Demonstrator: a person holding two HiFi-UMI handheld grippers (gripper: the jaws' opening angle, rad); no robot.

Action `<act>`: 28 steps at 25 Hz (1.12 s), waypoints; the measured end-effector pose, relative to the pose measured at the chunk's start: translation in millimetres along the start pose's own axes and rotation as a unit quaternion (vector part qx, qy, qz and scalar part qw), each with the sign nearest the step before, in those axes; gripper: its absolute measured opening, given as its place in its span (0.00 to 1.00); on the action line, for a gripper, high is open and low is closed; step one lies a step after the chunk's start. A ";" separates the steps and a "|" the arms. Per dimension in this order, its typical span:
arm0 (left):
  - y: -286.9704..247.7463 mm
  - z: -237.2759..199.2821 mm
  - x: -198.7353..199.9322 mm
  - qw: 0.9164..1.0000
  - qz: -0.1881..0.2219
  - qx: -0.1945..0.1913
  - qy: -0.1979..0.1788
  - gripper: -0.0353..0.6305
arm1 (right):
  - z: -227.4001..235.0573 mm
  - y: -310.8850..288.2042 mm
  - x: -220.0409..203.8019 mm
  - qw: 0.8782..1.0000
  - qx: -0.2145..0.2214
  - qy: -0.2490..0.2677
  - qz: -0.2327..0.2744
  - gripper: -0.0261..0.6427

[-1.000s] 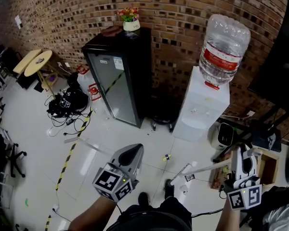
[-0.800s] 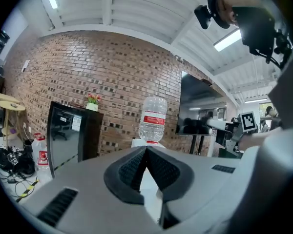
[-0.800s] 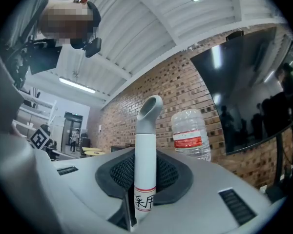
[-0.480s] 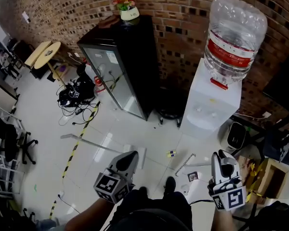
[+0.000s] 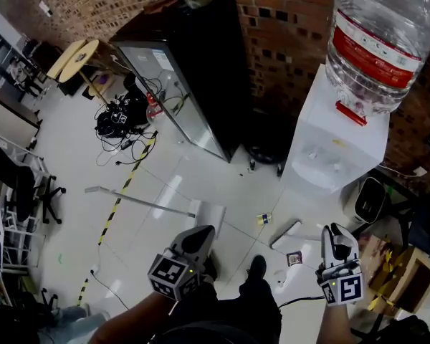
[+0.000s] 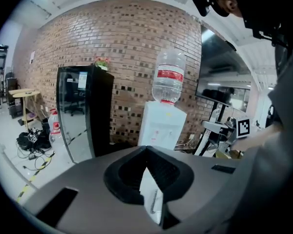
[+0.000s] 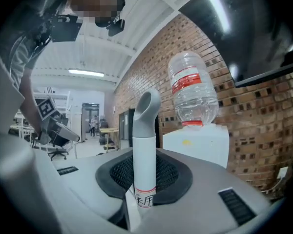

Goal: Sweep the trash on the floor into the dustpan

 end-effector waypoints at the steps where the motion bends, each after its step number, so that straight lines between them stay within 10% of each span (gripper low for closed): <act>1: -3.5 -2.3 -1.5 1.000 -0.001 0.002 0.009 0.09 | 4.8 -0.8 -3.3 1.000 -0.005 0.000 0.002 0.16; 14: -11.2 -28.4 -3.1 0.999 0.006 -0.021 0.032 0.09 | -3.1 -89.5 6.9 0.992 0.075 0.087 -0.051 0.15; 28: 29.3 -139.9 -29.4 0.995 0.035 0.026 0.091 0.09 | -124.4 -256.3 15.7 0.959 0.208 0.159 -0.109 0.15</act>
Point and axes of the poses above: the fingertips, and each gripper's own axes: y backward along the fingers, z to its right, x out of its top, the point moved 6 cm from there along y, backward along the fingers, and after that the axes turned 12 degrees about -z, right-handed, at the moved point
